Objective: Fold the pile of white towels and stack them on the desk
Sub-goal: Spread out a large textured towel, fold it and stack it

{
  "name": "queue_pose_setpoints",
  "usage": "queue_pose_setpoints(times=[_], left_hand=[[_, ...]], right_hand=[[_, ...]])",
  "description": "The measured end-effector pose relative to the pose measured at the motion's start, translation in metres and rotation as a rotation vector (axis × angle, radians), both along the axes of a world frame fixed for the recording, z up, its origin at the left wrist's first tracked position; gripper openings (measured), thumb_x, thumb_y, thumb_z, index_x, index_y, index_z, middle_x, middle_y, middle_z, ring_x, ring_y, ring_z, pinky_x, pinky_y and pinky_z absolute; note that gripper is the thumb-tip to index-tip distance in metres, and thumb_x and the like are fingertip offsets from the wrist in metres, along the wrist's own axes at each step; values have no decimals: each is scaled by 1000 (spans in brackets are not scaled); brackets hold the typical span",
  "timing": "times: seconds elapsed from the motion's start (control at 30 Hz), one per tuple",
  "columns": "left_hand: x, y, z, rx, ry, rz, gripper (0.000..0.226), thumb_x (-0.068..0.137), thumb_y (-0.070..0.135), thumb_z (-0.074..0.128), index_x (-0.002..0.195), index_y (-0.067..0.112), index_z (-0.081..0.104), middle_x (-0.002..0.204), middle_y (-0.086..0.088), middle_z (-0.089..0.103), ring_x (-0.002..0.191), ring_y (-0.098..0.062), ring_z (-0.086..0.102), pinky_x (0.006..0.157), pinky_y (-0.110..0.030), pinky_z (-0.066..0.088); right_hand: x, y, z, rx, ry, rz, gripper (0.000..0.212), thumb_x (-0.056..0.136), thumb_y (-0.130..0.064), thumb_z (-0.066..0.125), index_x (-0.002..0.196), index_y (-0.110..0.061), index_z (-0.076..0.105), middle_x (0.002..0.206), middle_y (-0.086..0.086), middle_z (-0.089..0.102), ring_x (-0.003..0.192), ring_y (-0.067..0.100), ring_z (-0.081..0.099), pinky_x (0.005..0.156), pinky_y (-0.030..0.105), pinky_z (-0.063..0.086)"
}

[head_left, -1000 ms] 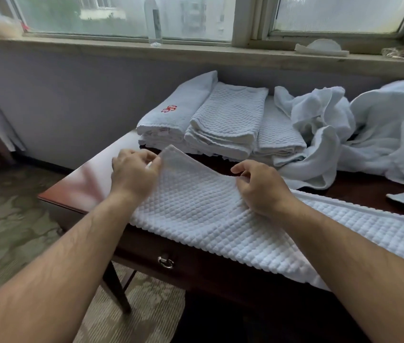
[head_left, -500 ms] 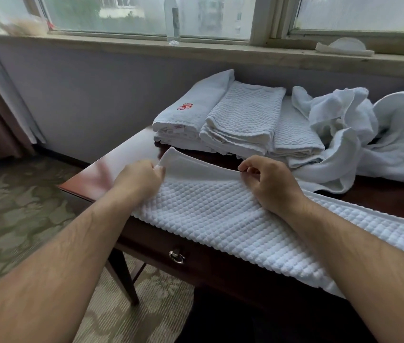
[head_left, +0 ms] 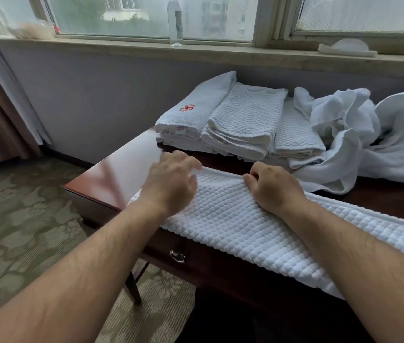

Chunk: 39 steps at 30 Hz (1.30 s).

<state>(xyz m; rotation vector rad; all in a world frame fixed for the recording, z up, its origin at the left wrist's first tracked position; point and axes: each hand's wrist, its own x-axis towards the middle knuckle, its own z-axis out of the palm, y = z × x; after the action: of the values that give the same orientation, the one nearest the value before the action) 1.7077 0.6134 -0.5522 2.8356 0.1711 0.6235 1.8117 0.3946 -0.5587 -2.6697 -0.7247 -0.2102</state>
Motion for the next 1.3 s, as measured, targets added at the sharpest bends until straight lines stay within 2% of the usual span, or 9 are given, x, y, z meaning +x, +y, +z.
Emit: queue_pose_setpoints(times=[0.13, 0.3, 0.37, 0.43, 0.5, 0.63, 0.9, 1.1, 1.3], left_hand=[[10, -17, -14, 39, 376, -150, 56, 102, 61, 28, 155, 41, 29, 167, 6, 17, 154, -15, 10, 124, -40, 4], [13, -12, -28, 59, 427, -104, 68, 95, 73, 9, 157, 47, 8, 169, 12, 1, 155, -11, -2, 125, -43, 1], [13, -12, -28, 56, 426, -97, 72, 91, 76, 4, 157, 48, 6, 168, 14, -1, 155, -10, -3, 125, -45, 2], [12, -12, -27, 69, 437, -96, 71, 92, 75, 6, 158, 46, 4, 168, 14, -3, 155, -10, -4, 125, -46, 2], [12, -13, -25, 72, 473, -70, 66, 98, 69, 12, 159, 44, 3, 168, 12, -6, 155, -11, -6, 125, -47, 0], [19, -54, -9, -27, 588, 20, 65, 103, 47, 21, 162, 25, 2, 169, -3, -12, 155, -22, -13, 124, -52, -7], [12, -191, -16, 16, 461, -345, 67, 102, 59, 23, 161, 31, 5, 169, -3, -8, 155, -22, -13, 122, -51, -11], [28, -270, -10, 49, 450, -596, 71, 100, 66, 25, 160, 32, 10, 170, -3, -5, 155, -22, -11, 123, -53, -7], [49, -319, -13, 140, 455, -635, 72, 99, 69, 24, 161, 35, 7, 170, -2, -5, 156, -20, -7, 123, -53, -6]], right_hand=[[-8, 1, 3, 4, -33, -15, 18, 100, -40, 56, 101, -23, 61, 97, -4, 55, 98, 21, 53, 78, 36, 43], [-32, -9, 5, -16, -22, 12, 29, 99, -45, 52, 116, -24, 65, 119, -1, 60, 117, 23, 52, 99, 42, 40], [-41, -23, -2, -163, 123, 82, 56, 100, -59, 37, 147, -29, 45, 154, -5, 42, 143, 21, 34, 116, 42, 25], [-46, -43, -9, -252, 223, 117, 74, 97, -71, 19, 161, -35, 12, 169, -11, 5, 156, 13, 1, 125, 39, 1], [-48, -63, -12, -281, 253, 93, 81, 91, -77, 10, 161, -38, -2, 168, -14, -11, 154, 9, -15, 123, 38, -10], [-57, -86, -8, -299, 255, 39, 78, 95, -74, 12, 161, -36, -3, 168, -13, -15, 153, 11, -19, 124, 39, -11], [-60, -177, 10, -214, 341, -224, 66, 105, -57, 27, 162, -24, 18, 170, -2, 6, 157, 24, -1, 126, 42, 5], [-72, -264, -2, -184, 300, -418, 68, 100, -64, 19, 161, -35, 14, 170, -10, 2, 156, 15, -6, 125, 47, -2], [-69, -325, -5, -199, 275, -554, 66, 101, -62, 20, 161, -36, 13, 169, -14, 2, 156, 15, -5, 123, 49, 0]])
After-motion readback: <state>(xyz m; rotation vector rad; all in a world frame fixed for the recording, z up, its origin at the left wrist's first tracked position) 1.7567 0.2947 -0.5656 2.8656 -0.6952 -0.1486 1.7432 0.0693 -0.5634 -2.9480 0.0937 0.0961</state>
